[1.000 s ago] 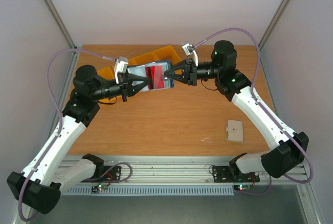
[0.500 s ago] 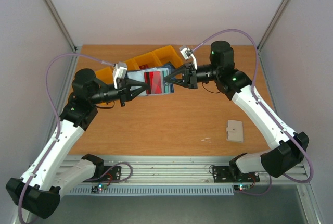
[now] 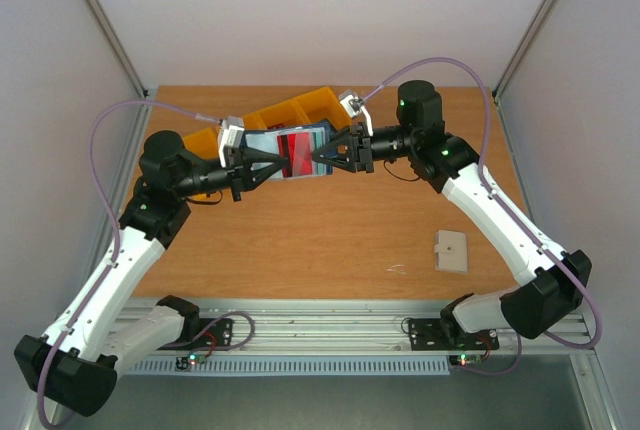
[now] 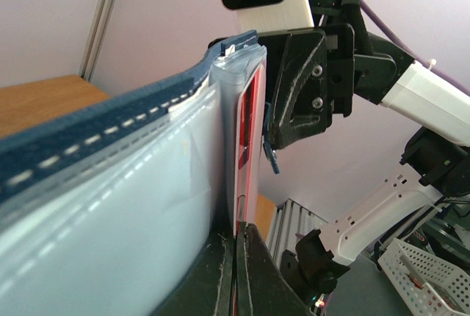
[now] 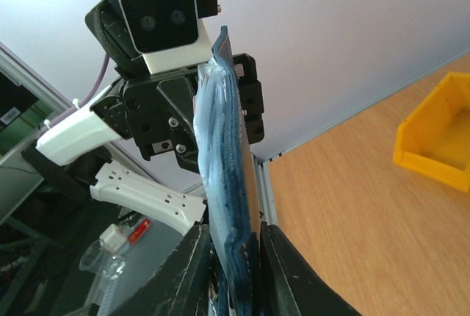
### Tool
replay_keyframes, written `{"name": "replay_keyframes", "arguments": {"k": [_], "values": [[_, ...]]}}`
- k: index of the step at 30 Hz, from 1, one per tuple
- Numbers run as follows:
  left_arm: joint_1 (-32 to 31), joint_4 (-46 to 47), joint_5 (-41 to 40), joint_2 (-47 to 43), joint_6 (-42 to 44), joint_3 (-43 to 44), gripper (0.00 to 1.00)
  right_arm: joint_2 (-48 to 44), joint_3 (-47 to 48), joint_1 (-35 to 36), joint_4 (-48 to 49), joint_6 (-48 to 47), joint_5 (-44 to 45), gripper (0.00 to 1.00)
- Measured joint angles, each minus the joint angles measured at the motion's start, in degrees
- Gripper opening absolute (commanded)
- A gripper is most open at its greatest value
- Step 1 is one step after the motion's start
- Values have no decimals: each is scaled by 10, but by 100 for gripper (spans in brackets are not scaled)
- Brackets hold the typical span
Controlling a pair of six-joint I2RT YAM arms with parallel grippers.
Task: Take the credit cards out of the card holder
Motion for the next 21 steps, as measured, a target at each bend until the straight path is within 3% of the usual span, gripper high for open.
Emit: {"name": "replay_keyframes", "arguments": {"k": [3, 7, 13, 21], "values": [[-1, 6, -1, 0, -1, 0, 0, 6, 0, 6, 1, 3, 0, 28], [-1, 7, -2, 0, 0, 0, 0, 10, 0, 9, 3, 5, 2, 3], [-1, 10, -5, 0, -7, -1, 13, 12, 0, 11, 11, 7, -3, 1], [-1, 34, -13, 4, -19, 0, 17, 12, 0, 10, 11, 4, -2, 1]]}}
